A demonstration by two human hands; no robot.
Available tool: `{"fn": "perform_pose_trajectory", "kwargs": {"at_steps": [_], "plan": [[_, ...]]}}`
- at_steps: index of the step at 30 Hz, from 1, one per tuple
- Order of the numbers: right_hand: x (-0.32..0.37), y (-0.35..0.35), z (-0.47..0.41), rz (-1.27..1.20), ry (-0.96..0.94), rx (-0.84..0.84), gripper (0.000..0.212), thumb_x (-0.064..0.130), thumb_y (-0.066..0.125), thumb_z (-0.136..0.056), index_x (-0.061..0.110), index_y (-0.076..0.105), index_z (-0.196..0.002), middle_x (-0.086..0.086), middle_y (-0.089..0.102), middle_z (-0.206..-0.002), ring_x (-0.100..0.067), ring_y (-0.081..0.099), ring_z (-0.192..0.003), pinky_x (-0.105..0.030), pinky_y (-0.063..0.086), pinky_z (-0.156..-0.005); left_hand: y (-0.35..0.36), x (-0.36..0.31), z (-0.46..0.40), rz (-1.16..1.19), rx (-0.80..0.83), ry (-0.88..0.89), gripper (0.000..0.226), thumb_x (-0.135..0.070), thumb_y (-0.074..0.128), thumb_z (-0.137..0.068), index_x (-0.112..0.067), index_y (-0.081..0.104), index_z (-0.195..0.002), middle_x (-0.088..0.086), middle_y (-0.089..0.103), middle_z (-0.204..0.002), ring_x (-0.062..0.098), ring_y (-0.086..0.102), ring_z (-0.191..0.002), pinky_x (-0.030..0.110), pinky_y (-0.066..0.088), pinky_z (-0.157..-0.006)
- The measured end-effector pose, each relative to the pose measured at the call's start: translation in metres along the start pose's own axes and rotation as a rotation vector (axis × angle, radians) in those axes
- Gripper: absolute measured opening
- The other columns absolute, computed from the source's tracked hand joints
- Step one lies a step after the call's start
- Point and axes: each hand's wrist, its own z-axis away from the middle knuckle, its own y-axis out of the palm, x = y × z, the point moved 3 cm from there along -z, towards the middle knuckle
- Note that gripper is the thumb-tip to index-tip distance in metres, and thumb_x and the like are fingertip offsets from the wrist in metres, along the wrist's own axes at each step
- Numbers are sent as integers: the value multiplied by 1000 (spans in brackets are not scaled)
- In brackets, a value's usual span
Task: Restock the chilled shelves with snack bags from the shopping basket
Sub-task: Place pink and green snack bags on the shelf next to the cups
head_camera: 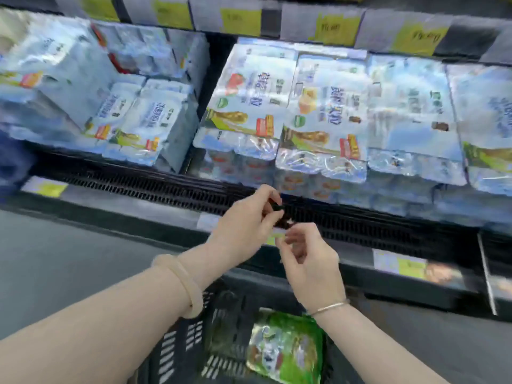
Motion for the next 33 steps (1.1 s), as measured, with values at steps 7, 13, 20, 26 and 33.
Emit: {"fn": "perform_pose_trajectory", "kwargs": {"at_steps": [7,13,20,26,33], "plan": [[-123,73,129,44,1068,89,17,23,66,-82,8,61,-87,-15,69,-88,-33,61,-98,-32,43,-77,61,132,78,-117,246,-208,14,-26,56,-89,-27,45,-96,-9,56,-83,5,49,-68,25,41,-68],[-227,108,197,216,1458,179,58,38,67,-80,-7,55,-114,-27,56,-127,-37,54,-118,-37,43,-95,144,220,110,-113,128,-379,20,-21,49,-91,-28,31,-91,-1,60,-81,26,62,-74,37,50,-66],[-317,162,225,321,1533,279,54,21,70,-77,-8,52,-119,-21,57,-126,-36,54,-118,-38,43,-95,239,290,140,-264,369,-530,48,-29,52,-89,-13,33,-131,12,52,-128,30,53,-117,37,44,-96],[-339,179,225,312,1540,363,45,29,74,-74,-1,65,-107,-16,66,-116,-31,62,-108,-32,48,-86,267,325,153,-210,611,-751,63,-27,61,-85,-8,27,-135,18,49,-132,30,46,-124,31,38,-100],[-283,196,197,127,1015,451,20,10,50,-92,5,52,-73,-12,61,-86,-19,63,-81,-17,43,-66,257,305,136,-259,612,-568,79,-15,61,-80,-22,16,-145,14,43,-137,29,46,-126,33,38,-104]]}}
